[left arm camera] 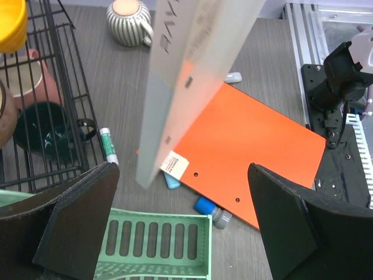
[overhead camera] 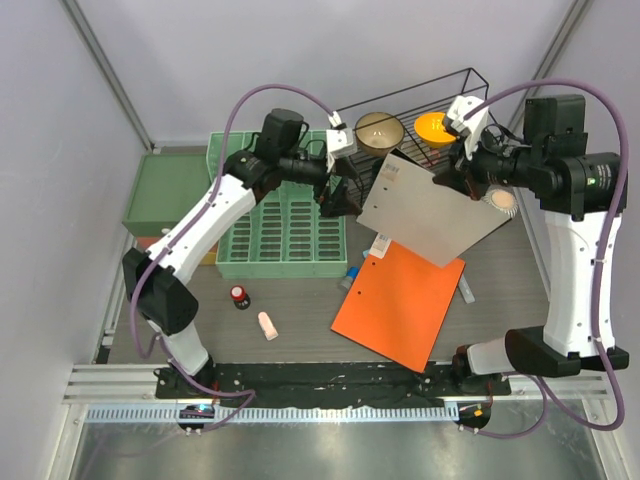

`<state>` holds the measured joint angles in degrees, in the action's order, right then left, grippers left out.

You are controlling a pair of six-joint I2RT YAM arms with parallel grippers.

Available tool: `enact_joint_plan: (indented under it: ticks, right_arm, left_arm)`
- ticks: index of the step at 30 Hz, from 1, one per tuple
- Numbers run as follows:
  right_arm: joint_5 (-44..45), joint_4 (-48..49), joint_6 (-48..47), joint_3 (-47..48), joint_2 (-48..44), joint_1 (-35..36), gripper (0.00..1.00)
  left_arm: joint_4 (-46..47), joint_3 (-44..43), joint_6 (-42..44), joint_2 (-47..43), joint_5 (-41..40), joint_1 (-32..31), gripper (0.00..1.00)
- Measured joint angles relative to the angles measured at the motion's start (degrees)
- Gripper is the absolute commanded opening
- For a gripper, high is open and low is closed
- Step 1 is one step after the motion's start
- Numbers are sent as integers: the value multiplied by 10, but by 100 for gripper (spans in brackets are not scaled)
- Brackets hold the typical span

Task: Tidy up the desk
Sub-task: Pick up the folder from the folder.

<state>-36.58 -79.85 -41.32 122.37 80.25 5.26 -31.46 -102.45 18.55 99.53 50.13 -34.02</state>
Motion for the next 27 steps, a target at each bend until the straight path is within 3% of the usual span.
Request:
enact_joint_plan:
  ticks: [12,15,21,27]
  right_arm:
    - [-27,-4,38,9,-25,52,1]
    - [-36,-5,43,9,-28,61,1]
    - [-46,-6,52,9,-28,68,1]
    - [-48,-6,54,9,-28,68,1]
  left_arm:
    - [22,0,30,20,70,-1,100]
    - [23,0,26,31,90,-1,91]
    - [30,0,7,33,121,-7,64]
    - [38,21,-6,25,148,-16,48]
